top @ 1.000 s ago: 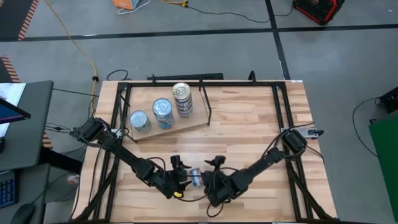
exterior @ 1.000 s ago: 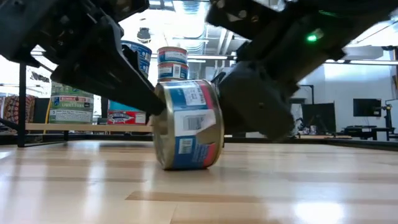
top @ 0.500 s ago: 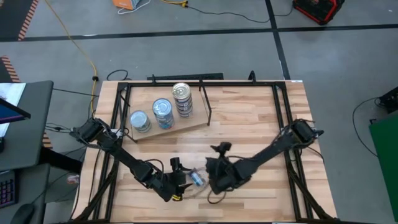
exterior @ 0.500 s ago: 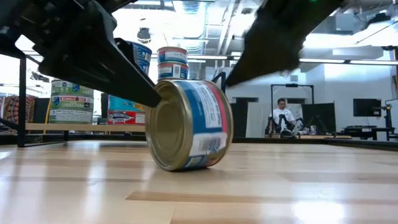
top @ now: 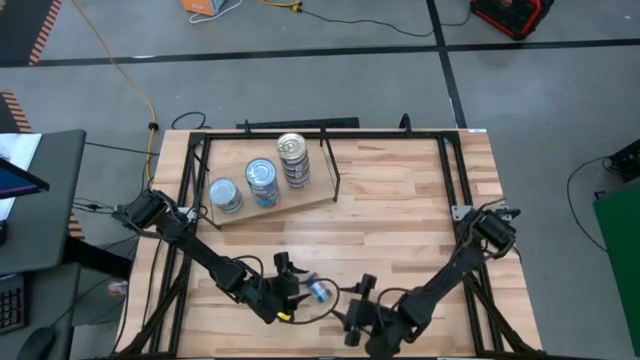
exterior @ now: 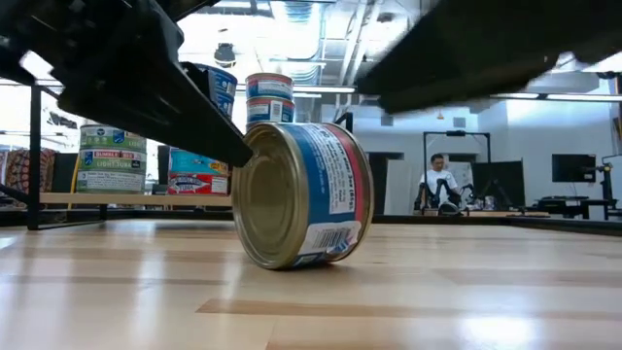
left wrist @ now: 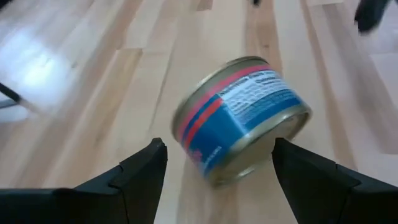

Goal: Stack canned seafood by type on shelf
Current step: Stack the blue pink tuna can on top of the blue pink tuna can on the shelf

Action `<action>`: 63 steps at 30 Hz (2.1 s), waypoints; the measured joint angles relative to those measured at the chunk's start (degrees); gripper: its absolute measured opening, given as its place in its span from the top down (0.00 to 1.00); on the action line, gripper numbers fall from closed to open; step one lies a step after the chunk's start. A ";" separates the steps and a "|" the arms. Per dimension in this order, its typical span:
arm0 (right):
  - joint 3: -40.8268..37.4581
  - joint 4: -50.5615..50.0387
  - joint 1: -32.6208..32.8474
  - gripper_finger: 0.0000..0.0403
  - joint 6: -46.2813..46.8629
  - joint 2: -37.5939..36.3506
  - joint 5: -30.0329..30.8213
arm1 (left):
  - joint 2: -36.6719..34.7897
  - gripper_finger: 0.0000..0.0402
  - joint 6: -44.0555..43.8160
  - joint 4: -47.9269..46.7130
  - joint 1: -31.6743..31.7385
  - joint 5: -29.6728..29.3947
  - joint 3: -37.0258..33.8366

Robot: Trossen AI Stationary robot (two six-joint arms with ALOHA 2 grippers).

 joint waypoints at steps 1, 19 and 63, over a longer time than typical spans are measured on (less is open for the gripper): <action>0.02 1.22 0.09 0.24 -0.47 0.87 -0.05 | 0.00 0.31 -0.56 0.01 0.00 0.76 0.00; 0.00 6.81 -2.77 0.03 -0.70 4.50 -5.98 | 0.00 0.31 -1.95 -0.24 -2.03 5.59 0.00; 0.00 -13.47 -7.29 0.44 -13.39 -3.65 -13.50 | -0.07 0.31 10.68 20.95 -5.42 16.60 -4.20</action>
